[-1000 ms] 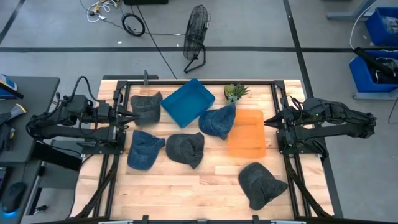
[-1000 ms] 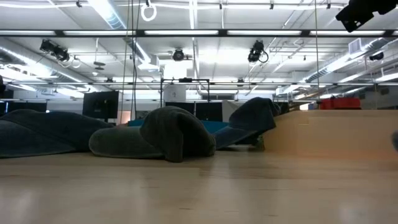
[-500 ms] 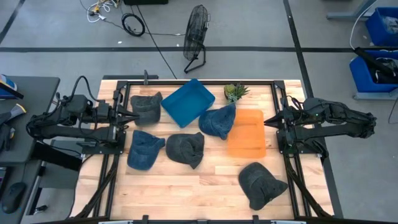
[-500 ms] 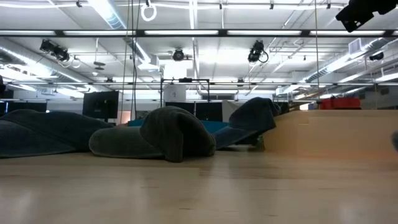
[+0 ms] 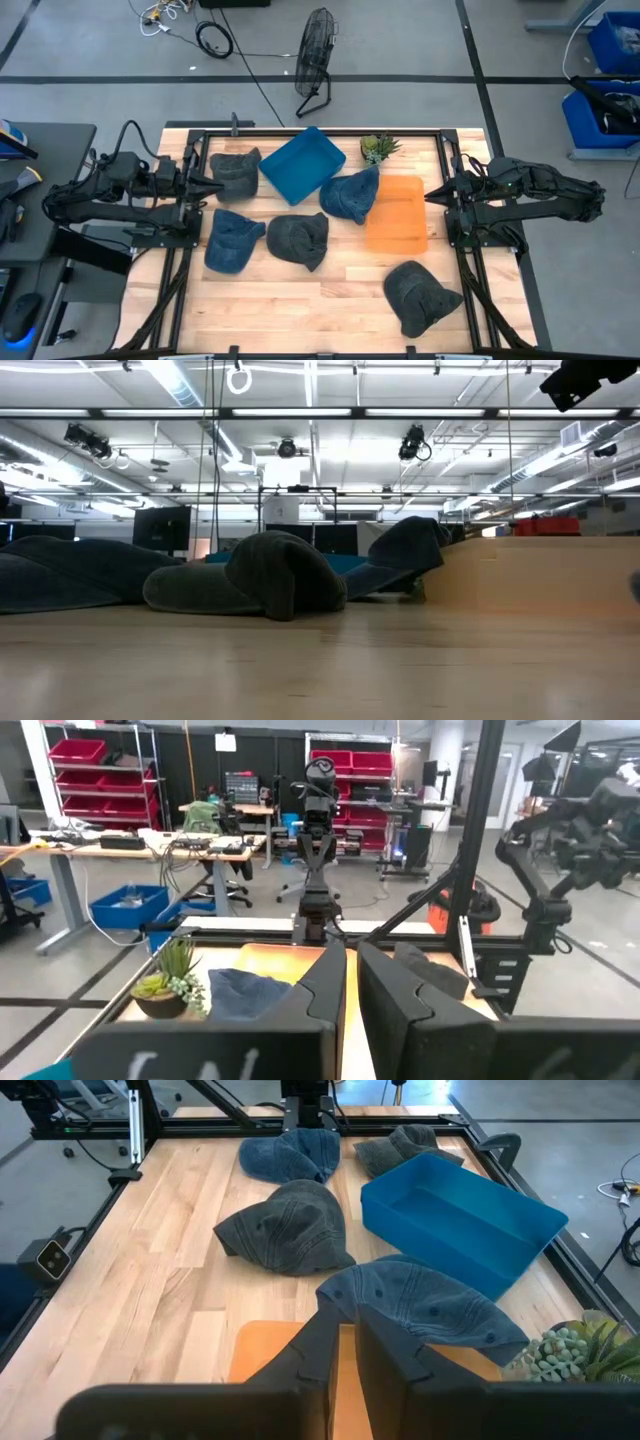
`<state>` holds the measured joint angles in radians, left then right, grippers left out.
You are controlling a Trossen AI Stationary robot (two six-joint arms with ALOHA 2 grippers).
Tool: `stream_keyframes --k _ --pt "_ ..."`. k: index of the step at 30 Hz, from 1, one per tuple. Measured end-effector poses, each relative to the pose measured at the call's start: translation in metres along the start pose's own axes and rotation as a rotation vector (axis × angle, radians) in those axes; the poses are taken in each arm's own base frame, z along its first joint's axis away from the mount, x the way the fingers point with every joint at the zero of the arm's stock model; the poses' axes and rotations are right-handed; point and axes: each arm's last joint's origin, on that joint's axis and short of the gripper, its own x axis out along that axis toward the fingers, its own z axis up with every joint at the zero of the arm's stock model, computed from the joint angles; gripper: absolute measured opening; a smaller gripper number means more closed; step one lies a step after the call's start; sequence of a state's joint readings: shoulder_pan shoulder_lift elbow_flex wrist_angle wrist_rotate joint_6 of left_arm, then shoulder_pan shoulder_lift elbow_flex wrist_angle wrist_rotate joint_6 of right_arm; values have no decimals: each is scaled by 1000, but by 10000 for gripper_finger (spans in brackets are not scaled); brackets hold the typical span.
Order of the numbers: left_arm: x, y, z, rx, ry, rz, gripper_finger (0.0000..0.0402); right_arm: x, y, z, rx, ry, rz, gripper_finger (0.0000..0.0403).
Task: Pick & Place hat
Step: Put the right blue cap into the orange bin
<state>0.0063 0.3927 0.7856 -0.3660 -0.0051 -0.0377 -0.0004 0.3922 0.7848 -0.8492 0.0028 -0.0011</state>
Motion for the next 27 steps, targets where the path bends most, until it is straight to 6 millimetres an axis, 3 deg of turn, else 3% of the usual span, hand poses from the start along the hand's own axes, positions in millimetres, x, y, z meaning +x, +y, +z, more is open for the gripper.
stream_keyframes --k 10,15,27 --pt "0 1 2 31 -18 39 32 0 0 0 0 0 0 46" --pt "3 5 -2 129 0 163 32 0 0 0 0 0 0 46" --pt "46 11 -20 204 157 336 42 0 0 0 0 0 0 46"
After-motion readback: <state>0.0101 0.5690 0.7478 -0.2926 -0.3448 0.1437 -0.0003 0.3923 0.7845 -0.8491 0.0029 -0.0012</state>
